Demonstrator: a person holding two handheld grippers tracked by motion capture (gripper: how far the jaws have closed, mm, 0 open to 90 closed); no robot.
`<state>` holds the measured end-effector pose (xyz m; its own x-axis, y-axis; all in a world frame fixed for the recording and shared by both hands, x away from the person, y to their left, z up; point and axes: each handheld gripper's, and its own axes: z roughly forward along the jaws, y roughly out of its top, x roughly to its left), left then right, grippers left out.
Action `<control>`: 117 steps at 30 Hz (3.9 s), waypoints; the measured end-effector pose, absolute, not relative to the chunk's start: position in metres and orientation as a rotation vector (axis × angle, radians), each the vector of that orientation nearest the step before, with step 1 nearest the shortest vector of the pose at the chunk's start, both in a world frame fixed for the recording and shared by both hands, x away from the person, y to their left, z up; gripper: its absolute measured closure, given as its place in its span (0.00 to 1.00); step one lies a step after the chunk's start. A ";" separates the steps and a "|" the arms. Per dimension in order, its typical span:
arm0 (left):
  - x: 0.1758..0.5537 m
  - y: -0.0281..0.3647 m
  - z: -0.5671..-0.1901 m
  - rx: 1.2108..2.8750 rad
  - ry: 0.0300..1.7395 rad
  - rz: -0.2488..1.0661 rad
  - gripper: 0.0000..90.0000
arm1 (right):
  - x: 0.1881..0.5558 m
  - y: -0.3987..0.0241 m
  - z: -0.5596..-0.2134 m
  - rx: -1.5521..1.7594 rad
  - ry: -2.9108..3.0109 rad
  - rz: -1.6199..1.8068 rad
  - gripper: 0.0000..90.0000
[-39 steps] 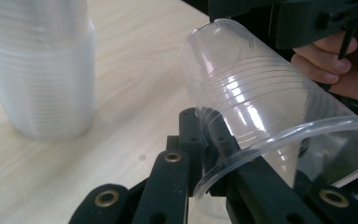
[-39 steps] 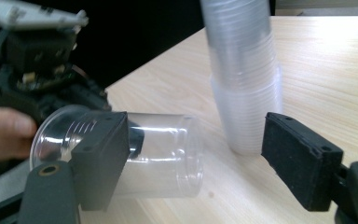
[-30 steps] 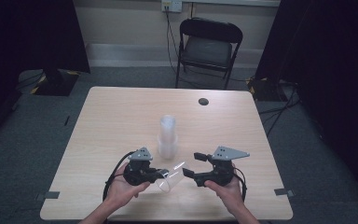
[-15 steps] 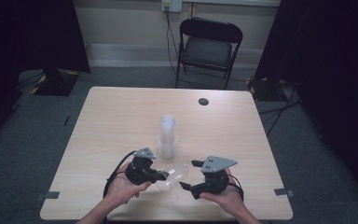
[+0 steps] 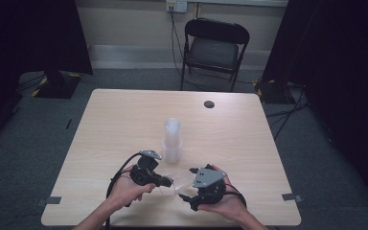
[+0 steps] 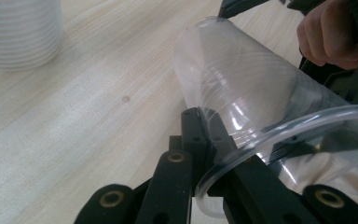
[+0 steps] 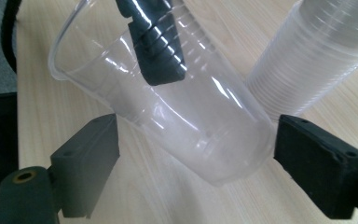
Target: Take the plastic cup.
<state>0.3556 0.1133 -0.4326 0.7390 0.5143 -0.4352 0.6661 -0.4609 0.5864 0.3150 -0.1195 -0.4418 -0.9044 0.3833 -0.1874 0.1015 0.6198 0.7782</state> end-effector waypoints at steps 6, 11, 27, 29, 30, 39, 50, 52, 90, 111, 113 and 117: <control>0.359 0.105 -0.429 2.185 0.878 -0.292 1.00 | 0.317 -0.119 -0.442 0.360 2.506 1.140 0.14; 0.363 0.096 -0.427 2.215 0.881 -0.318 1.00 | 0.318 -0.115 -0.444 0.329 2.512 1.104 0.12; 0.368 0.084 -0.430 2.189 0.935 -0.341 1.00 | 0.315 -0.104 -0.445 0.261 2.496 1.111 0.16; 0.369 0.084 -0.430 2.186 0.944 -0.340 1.00 | 0.315 -0.104 -0.445 0.263 2.485 1.112 0.16; 0.369 0.084 -0.430 2.176 0.955 -0.346 1.00 | 0.314 -0.103 -0.445 0.256 2.479 1.113 0.17; 0.370 0.084 -0.434 2.177 0.988 -0.363 0.99 | 0.308 -0.099 -0.443 0.201 2.444 1.138 0.25; 0.371 0.085 -0.433 2.152 0.992 -0.318 0.96 | 0.310 -0.101 -0.442 0.263 2.440 1.177 0.32; 0.372 0.085 -0.433 2.141 0.992 -0.312 0.96 | 0.312 -0.103 -0.442 0.287 2.436 1.194 0.33; 0.367 0.107 -0.428 1.954 0.910 -0.188 0.76 | 0.328 -0.116 -0.440 0.503 2.410 1.248 0.34; 0.361 0.115 -0.418 1.852 0.865 0.080 0.34 | 0.339 -0.133 -0.440 0.623 2.337 1.219 0.35; 0.360 0.114 -0.418 1.857 0.833 0.133 0.33 | 0.341 -0.136 -0.441 0.645 2.330 1.220 0.35; 0.359 0.114 -0.417 1.856 0.798 0.182 0.30 | 0.347 -0.143 -0.441 0.699 2.306 1.229 0.35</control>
